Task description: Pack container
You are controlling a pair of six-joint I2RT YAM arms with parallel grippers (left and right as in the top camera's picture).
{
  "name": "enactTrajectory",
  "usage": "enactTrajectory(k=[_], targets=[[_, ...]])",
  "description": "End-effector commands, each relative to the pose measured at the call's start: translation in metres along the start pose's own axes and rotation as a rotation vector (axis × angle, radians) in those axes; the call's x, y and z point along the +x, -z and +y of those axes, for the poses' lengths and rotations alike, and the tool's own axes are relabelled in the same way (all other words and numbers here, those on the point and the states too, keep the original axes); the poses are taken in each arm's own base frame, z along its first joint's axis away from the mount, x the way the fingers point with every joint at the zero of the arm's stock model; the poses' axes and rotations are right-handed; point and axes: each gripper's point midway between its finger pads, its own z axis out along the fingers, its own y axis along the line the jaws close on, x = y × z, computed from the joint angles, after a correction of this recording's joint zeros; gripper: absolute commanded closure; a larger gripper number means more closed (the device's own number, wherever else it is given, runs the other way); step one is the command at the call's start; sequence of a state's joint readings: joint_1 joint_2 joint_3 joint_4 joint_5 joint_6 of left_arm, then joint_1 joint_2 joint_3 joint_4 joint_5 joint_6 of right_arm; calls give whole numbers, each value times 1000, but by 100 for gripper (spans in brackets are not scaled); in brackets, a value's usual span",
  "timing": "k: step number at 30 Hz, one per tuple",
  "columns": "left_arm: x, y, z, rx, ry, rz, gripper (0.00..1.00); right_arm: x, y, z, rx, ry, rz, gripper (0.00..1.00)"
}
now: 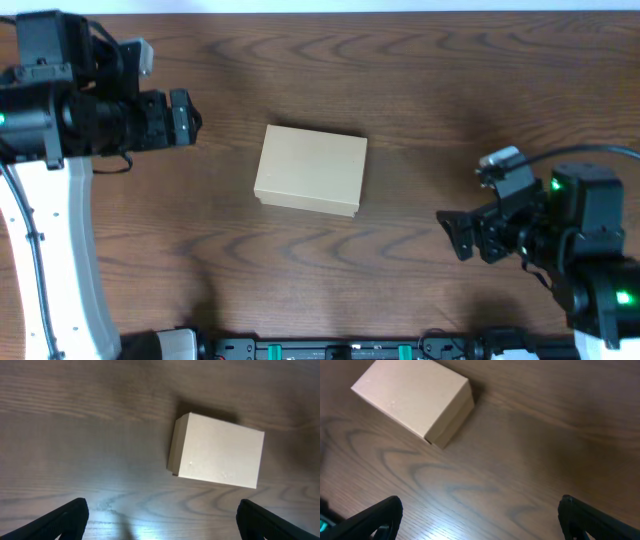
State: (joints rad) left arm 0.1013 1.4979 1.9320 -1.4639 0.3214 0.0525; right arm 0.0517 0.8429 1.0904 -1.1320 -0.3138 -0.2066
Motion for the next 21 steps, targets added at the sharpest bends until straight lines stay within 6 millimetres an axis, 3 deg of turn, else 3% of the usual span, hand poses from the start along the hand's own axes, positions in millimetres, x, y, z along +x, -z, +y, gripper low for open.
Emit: enactTrajectory(k=[1,5,9,17,21], targets=[[20,2,5,-25,13,2,4,9,8,-4,30,13,-31,1],[54,6,8,-46,13,-31,5,13,25,-2,72,16,-104,1],[77,19,10,-72,12,-98,5,16,30,-14,150,-50,-108,1],[73,60,9,-122,-3,-331,5,13,31,-16,162,-45,-120,1],[72,62,13,-143,-1,-343,5,13,31,-16,162,-45,-120,1]])
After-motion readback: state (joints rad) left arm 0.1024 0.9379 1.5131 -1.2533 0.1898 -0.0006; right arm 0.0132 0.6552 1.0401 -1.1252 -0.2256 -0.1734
